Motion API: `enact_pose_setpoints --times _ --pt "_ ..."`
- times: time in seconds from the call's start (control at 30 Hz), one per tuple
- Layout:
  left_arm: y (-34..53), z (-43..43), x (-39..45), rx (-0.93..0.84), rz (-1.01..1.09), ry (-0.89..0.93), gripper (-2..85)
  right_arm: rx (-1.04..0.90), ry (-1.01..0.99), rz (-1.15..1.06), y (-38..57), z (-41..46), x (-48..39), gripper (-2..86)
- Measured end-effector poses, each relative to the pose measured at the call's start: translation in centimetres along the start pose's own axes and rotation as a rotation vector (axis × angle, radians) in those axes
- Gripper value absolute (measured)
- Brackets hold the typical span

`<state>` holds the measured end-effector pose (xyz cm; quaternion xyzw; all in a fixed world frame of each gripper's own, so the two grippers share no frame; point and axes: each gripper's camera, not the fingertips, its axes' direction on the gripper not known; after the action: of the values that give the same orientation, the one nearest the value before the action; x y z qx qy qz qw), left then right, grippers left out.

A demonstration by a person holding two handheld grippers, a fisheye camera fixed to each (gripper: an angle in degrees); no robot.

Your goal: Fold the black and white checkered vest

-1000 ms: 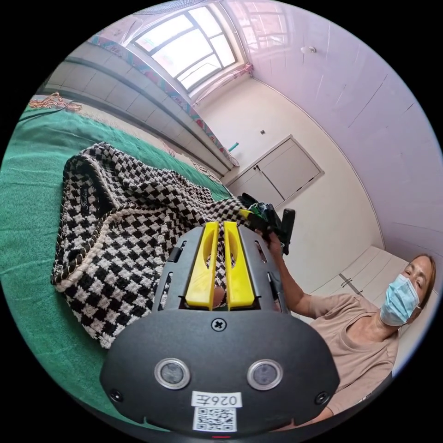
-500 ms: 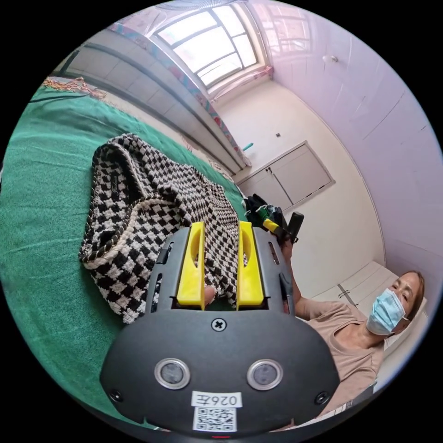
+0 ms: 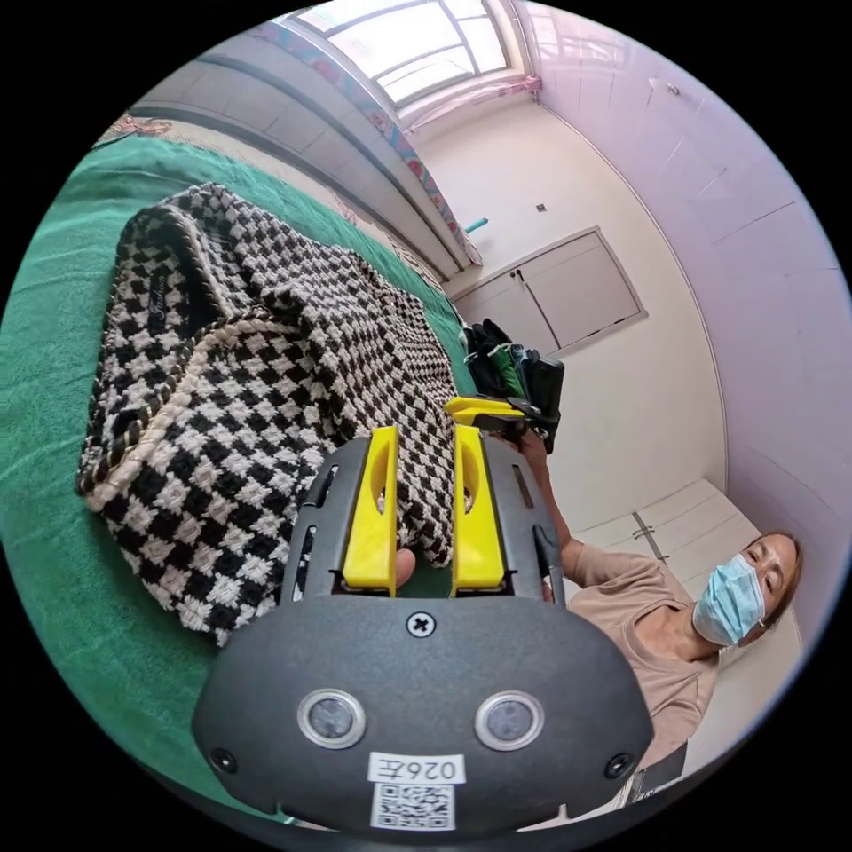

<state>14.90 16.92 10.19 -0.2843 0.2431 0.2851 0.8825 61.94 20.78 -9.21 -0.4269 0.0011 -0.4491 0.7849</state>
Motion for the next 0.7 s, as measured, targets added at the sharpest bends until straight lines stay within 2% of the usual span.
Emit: enact_pose_setpoints --times 0.17,0.33,0.47,0.57,0.6,0.63,0.7 --pt "0.8 -0.8 1.4 -0.022 0.012 -0.052 10.0 0.028 -0.026 0.036 -0.4 -0.3 1.5 3.6" --pt "1.4 0.7 2.5 -0.139 0.011 -0.147 9.9 -0.005 -0.050 0.027 -1.3 1.3 1.8 4.3" --pt "1.7 -0.2 3.8 -0.091 0.046 -0.238 9.9 -0.038 -0.020 0.040 -2.1 3.6 1.9 5.3" --pt "1.6 -0.1 5.1 -0.052 0.108 -0.401 11.2 -0.031 -0.024 0.067 -2.5 5.3 2.4 6.8" --pt "1.3 1.2 4.9 -0.123 0.114 -0.438 11.0 -0.039 -0.027 0.069 -2.6 5.8 2.4 7.0" --pt "1.1 3.4 4.4 -0.282 0.114 -0.412 8.7 -0.085 -0.044 0.055 -2.9 7.3 2.5 7.2" --pt "1.0 4.5 4.2 -0.349 0.096 -0.412 3.9 -0.130 -0.049 0.054 -3.3 8.6 2.6 7.4"
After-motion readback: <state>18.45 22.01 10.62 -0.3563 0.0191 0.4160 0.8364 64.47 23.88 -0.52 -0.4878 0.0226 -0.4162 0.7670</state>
